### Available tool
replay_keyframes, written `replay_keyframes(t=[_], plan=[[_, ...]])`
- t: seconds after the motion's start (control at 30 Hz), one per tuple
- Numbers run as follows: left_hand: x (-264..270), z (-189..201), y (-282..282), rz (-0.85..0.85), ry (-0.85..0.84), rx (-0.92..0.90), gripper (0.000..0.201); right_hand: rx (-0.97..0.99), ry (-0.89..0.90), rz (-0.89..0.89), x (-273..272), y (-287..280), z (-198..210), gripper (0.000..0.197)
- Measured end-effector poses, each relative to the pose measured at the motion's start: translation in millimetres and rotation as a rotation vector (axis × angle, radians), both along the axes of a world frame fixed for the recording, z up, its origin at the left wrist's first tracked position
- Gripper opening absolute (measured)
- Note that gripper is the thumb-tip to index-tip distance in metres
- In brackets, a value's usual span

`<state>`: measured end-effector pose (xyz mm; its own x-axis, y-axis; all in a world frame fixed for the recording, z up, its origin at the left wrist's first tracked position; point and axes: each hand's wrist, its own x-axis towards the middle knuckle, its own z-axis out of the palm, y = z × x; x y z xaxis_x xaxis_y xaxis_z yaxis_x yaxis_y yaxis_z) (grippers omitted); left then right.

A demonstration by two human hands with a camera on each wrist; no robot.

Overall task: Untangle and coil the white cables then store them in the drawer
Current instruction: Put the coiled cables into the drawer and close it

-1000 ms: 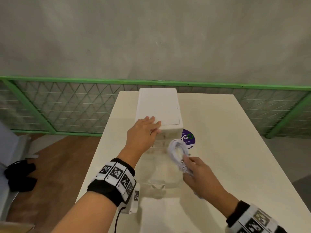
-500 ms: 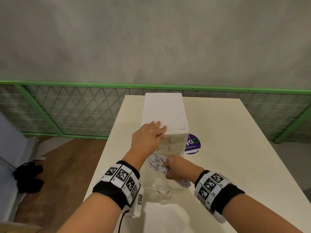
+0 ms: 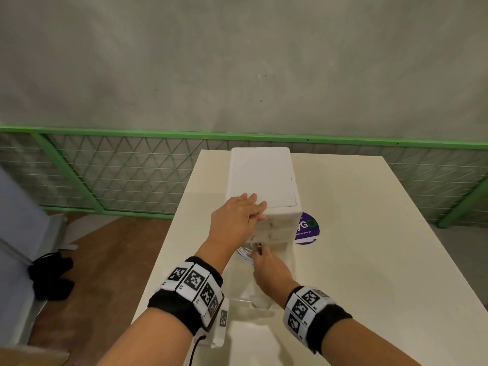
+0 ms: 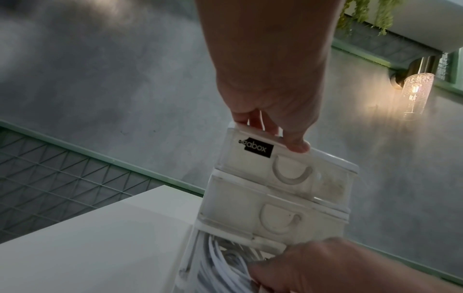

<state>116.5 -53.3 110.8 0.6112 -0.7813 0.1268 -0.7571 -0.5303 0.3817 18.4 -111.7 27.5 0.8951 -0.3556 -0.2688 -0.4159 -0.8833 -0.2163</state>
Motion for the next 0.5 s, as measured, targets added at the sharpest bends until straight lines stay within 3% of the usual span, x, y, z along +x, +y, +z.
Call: replay_keyframes(t=[0.13, 0.27, 0.4, 0.43, 0.5], plan=[[-1.0, -1.0, -0.6, 0.001, 0.001, -0.014, 0.033, 0.089, 0.031, -0.066, 1.7, 3.9, 0.4, 0.06], [-1.1, -0.1, 1.2, 0.002, 0.008, -0.015, 0.034, 0.381, 0.107, -0.097, -2.5, -14.1, 21.4, 0.077], [-1.2, 5.3, 2.0, -0.015, 0.027, 0.039, 0.041, 0.449, -0.167, -0.158, -34.9, -44.8, 51.4, 0.055], [0.4, 8.0, 0.4, -0.034, 0.003, 0.076, 0.047, 0.441, -0.233, -0.207, -45.1, -52.6, 52.5, 0.06], [5.5, 14.8, -3.8, -0.063, -0.038, 0.111, 0.059, 0.482, -0.24, -0.267, -65.5, -63.3, 47.6, 0.092]])
